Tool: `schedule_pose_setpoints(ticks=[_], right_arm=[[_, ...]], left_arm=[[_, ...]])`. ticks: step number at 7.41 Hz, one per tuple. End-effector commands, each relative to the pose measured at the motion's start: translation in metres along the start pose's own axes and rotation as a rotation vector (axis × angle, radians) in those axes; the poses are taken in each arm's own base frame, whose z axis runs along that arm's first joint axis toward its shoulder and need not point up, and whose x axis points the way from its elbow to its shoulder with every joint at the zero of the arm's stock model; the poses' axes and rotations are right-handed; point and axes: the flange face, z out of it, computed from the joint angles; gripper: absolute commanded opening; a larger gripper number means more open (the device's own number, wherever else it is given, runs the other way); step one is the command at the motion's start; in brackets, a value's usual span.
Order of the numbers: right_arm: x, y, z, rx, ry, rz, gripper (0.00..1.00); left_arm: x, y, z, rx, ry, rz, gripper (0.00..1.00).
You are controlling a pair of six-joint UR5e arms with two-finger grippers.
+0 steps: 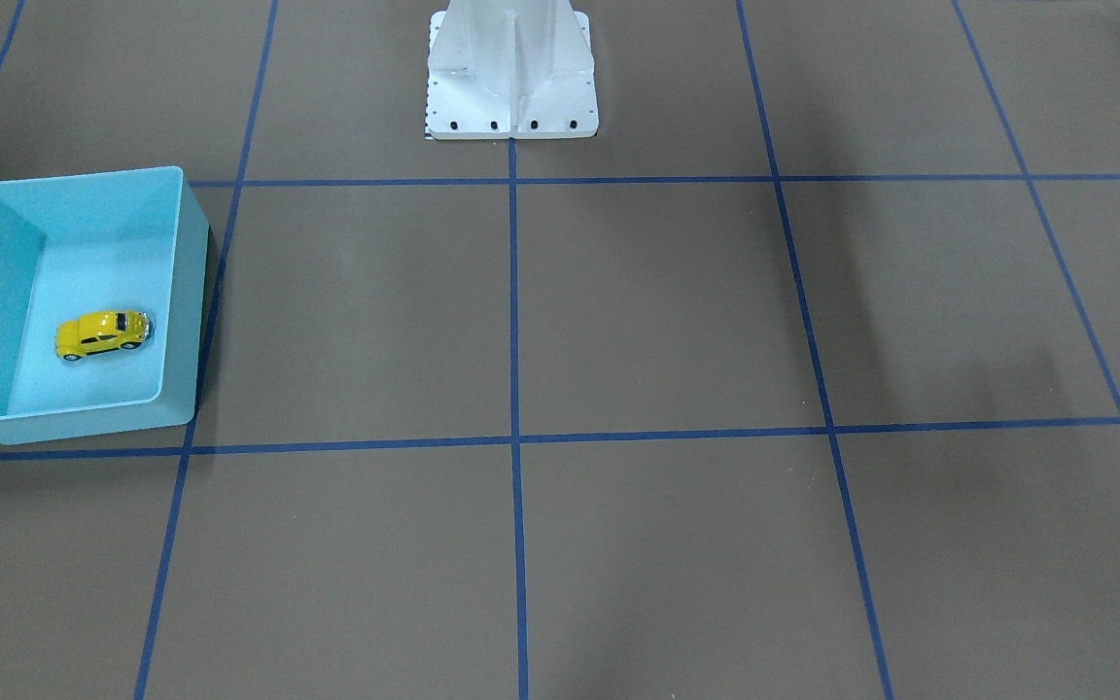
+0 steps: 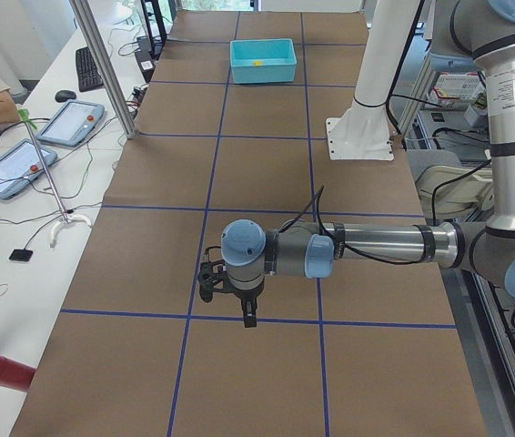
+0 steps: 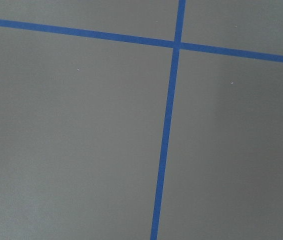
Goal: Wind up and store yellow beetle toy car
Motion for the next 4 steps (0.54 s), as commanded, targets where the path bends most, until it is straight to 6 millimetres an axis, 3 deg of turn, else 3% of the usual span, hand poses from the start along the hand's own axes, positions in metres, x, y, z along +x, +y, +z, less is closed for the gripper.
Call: schedule_pose_setpoints(ticks=[1, 4], right_arm=[[0.0001, -0.0002, 0.0002, 0.0, 0.0, 0.0, 1.0], [-0.0004, -0.0029, -0.0003, 0.001, 0.001, 0.001, 1.0]], left_arm=[[0.0001, 0.0, -0.0001, 0.0, 0.0, 0.001, 1.0], [0.0001, 0.0, -0.0001, 0.0, 0.0, -0.001, 1.0]])
